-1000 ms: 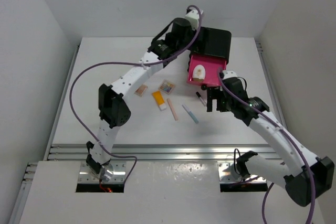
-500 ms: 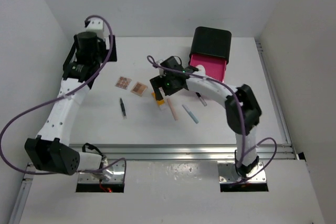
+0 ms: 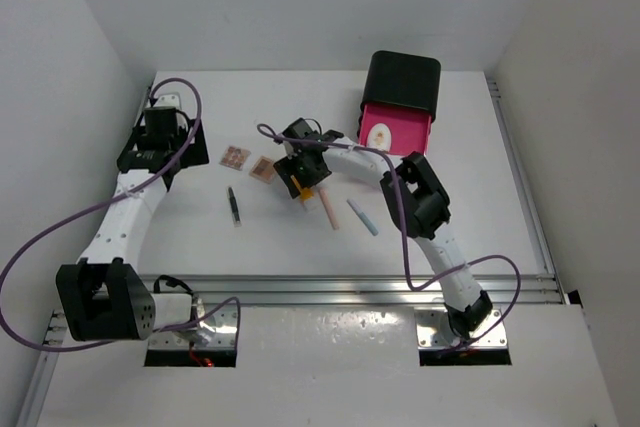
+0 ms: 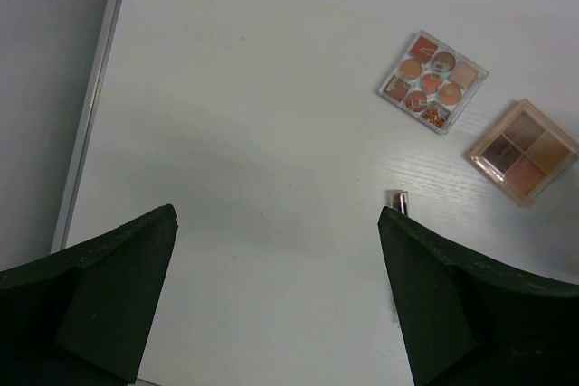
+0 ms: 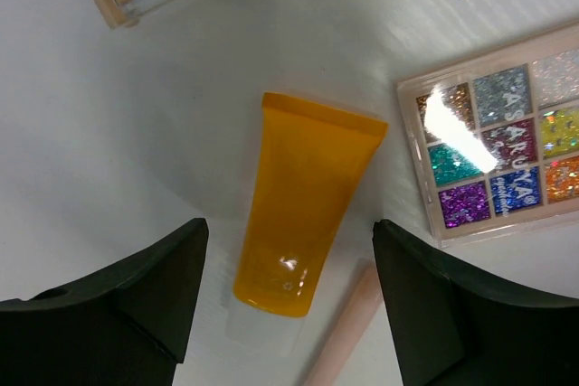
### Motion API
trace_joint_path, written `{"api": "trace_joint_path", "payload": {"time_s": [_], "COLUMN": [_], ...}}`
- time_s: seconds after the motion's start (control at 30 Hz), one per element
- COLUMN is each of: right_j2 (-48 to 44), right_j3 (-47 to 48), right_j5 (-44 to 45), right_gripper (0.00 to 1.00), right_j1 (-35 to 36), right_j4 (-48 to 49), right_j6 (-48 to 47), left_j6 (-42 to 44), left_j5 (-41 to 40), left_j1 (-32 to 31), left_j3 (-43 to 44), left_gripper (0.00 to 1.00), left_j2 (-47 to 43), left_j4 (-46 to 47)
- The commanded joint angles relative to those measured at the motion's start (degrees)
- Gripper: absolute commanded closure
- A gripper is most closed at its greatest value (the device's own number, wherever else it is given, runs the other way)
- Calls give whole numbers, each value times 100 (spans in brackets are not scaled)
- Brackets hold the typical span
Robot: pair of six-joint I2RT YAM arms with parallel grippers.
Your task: Organize the makeup
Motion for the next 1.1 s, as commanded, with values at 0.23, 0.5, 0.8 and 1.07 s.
{"api": "trace_joint_path", "payload": {"time_s": [0.23, 0.5, 0.8, 1.07], "right_j2": [179, 57, -1146, -2966], "right_j3": [59, 444, 762, -616], "right_j5": [-115, -221, -1118, 356], "right_gripper": [52, 85, 91, 95], "right_j1": [133, 63, -165, -1140], "right_j4": [-78, 1, 1063, 1223], "right_j6": [181, 559, 1218, 1210], "left_j6": [-24, -24, 90, -24], "left_j5": [119, 267, 593, 760], "left_j1": [44, 44, 44, 44], "left_j3": [-215, -215, -654, -707], "left_gripper": [0, 0, 0, 0], "left_j2": [-378, -431, -431, -431], "left_j4": [299, 299, 193, 140]}}
